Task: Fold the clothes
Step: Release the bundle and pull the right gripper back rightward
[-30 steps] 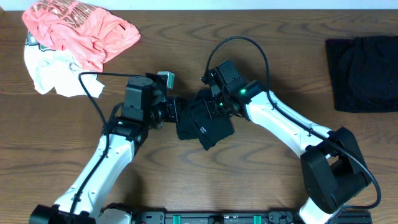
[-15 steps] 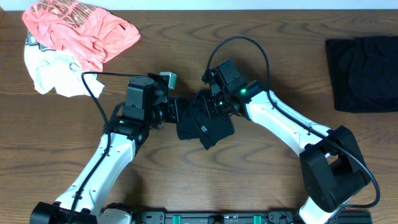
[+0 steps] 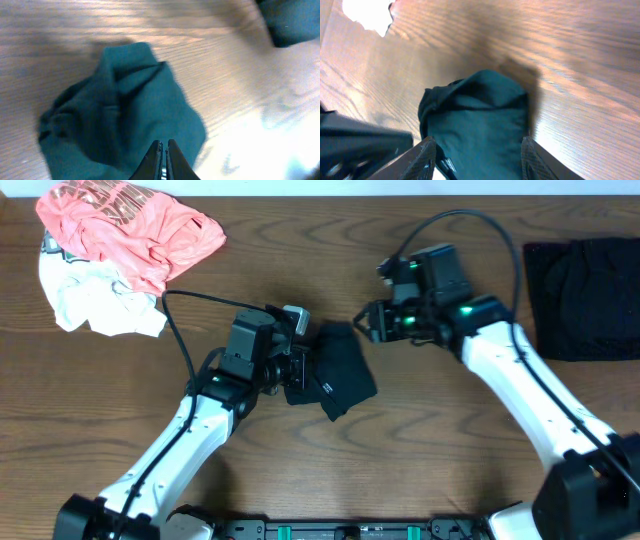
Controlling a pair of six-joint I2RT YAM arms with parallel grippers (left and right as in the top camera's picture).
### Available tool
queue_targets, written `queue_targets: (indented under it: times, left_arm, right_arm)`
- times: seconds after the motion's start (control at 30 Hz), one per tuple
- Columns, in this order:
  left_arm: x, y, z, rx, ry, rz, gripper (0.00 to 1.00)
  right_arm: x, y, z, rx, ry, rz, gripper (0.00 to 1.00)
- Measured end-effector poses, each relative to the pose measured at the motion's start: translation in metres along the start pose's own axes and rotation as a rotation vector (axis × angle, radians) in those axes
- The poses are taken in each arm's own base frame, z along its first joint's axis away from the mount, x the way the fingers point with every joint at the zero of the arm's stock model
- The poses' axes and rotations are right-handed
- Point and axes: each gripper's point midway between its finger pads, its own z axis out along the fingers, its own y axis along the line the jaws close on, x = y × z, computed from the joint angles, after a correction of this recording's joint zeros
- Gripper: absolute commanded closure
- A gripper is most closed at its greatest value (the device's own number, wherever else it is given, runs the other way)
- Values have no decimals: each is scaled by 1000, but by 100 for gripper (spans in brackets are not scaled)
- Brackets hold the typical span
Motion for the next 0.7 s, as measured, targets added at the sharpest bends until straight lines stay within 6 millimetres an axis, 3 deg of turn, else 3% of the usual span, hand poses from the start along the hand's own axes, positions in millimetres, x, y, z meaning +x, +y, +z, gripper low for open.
queue_targets:
  times: [0.17, 0.4, 0.7]
  left_arm:
    - [10, 22, 18, -73, 37, -12, 94]
    - [24, 46, 44, -129, 86, -34, 94]
    - [13, 49, 46, -135, 43, -26, 94]
  right_arm:
    - [7, -21, -16, 37, 28, 42, 45]
    - [13, -22, -16, 42, 49, 40, 45]
    - [14, -24, -16, 48, 55, 40, 45]
